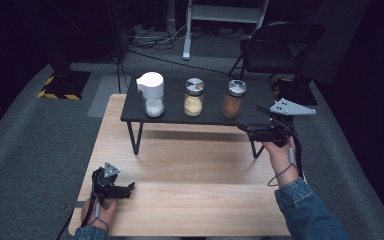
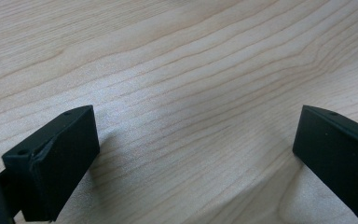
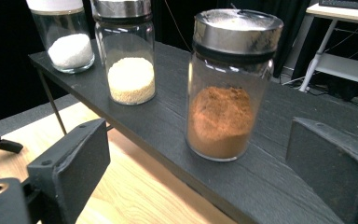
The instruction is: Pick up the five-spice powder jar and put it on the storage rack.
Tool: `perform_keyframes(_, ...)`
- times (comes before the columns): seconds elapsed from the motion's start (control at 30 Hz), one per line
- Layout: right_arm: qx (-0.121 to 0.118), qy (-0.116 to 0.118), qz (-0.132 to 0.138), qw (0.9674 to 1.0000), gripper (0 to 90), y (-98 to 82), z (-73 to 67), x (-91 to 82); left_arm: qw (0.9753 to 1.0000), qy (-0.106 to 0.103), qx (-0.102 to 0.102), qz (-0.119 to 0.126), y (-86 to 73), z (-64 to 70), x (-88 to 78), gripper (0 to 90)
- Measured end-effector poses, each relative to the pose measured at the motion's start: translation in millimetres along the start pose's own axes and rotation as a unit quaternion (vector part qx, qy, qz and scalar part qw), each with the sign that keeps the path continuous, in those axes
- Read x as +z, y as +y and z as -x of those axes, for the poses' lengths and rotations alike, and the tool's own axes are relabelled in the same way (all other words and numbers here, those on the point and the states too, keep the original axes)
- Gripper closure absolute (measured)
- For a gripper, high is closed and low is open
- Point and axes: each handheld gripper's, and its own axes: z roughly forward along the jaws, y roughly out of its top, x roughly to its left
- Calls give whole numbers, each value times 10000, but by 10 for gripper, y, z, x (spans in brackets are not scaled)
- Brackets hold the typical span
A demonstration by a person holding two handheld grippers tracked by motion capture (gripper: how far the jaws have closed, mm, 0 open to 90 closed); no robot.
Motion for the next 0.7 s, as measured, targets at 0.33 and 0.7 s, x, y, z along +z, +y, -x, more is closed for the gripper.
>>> perform_keyframes(0.33,-123,-40,-117,9998,61,-105,-12,-111,10000,-3,3,4,-1,-1,1,3)
perform_keyframes(0.7,-426,-96,-294,9986,61,-242,-129,-125,10000,-3,4,6,-1,-1,1,3)
